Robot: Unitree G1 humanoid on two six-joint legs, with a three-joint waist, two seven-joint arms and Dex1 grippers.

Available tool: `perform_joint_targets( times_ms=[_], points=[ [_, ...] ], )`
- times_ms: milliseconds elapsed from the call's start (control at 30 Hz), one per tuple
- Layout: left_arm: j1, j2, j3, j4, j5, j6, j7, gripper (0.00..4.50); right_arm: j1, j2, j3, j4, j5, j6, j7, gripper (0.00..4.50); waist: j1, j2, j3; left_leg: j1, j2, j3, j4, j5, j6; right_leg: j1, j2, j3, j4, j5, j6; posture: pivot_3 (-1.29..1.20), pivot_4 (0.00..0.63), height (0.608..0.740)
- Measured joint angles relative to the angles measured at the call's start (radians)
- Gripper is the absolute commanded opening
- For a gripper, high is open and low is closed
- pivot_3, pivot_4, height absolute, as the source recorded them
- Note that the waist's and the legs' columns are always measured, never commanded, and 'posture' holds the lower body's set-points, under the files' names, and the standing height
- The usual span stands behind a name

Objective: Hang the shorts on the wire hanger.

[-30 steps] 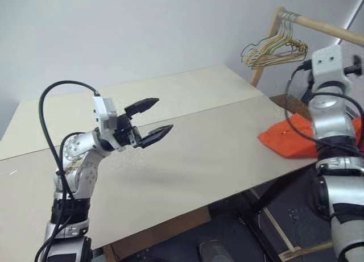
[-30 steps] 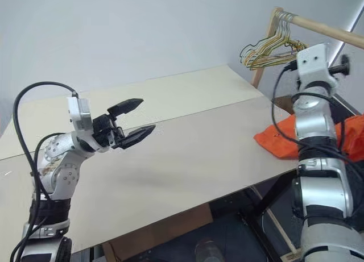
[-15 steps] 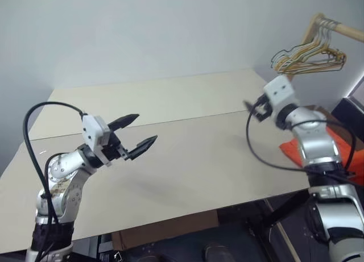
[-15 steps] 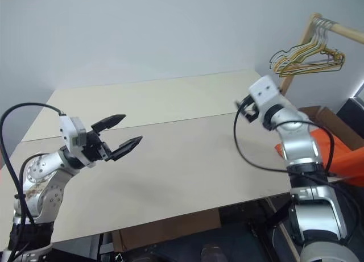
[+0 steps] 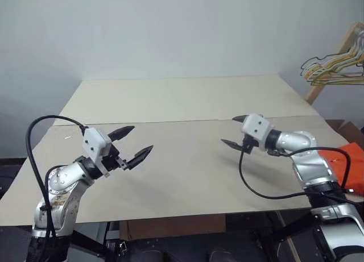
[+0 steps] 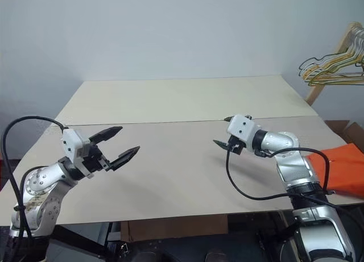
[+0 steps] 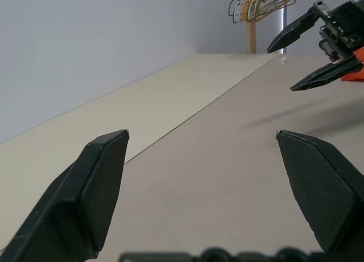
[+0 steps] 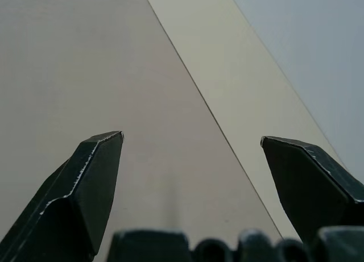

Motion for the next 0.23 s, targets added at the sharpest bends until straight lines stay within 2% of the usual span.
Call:
perform_joint_targets(
  times_ms=[233],
  points=[
    [0.014, 0.000, -0.002, 0.002, 0.023, -0.001, 0.007, 4.50, 0.012, 0.000, 0.003, 0.005, -0.030, -0.016, 0.013, 4.48, 0.006, -0.002, 0.000, 0.000, 0.000, 0.001, 0.000, 0.000, 0.000, 0.000, 0.000, 0.000, 0.000, 0.000, 0.000, 0.12, 0.000, 0.740]
  ],
)
